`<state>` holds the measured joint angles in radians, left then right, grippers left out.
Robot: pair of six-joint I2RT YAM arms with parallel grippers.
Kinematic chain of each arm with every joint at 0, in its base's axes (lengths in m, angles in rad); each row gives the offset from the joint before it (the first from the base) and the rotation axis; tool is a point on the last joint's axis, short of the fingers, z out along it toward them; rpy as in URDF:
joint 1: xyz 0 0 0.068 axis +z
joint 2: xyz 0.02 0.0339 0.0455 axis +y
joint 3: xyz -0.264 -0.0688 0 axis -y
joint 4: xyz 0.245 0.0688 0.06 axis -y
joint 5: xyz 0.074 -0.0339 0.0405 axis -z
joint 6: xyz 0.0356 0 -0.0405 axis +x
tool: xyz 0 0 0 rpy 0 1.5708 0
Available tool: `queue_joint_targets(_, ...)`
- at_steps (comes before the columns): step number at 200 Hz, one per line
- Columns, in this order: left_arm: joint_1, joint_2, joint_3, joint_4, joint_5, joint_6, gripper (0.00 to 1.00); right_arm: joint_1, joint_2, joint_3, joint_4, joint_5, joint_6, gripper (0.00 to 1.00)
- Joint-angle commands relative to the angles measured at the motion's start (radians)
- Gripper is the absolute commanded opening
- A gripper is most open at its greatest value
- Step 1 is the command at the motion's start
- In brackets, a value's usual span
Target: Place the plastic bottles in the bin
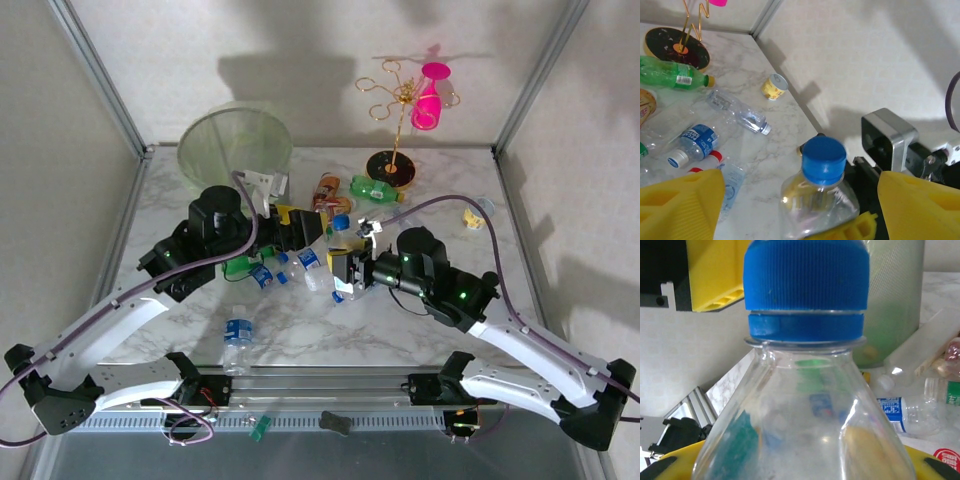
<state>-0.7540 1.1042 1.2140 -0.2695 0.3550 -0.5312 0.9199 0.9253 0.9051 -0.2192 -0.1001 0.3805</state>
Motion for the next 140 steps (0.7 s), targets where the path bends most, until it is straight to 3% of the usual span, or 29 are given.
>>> queue_joint_targets(1, -0.008, 0.031, -0.007, 0.007, 0.036, 0.01, 0.78, 0.034, 0.021, 0.035, 0.042, -0.009, -0.008, 0.29)
queue_joint_targets(41, -0.012, 0.07, -0.013, 0.013, 0.062, 0.013, 0.71, 0.071, 0.05, 0.053, 0.046, 0.002, -0.001, 0.3)
queue_joint_targets(92, -0.045, 0.096, -0.014, 0.0, 0.081, 0.033, 0.55, 0.071, 0.059, 0.045, 0.064, -0.004, 0.019, 0.29)
queue_joint_targets(140, -0.064, 0.094, -0.024, 0.006, 0.084, 0.036, 0.32, 0.071, 0.072, 0.036, 0.067, -0.009, 0.026, 0.29)
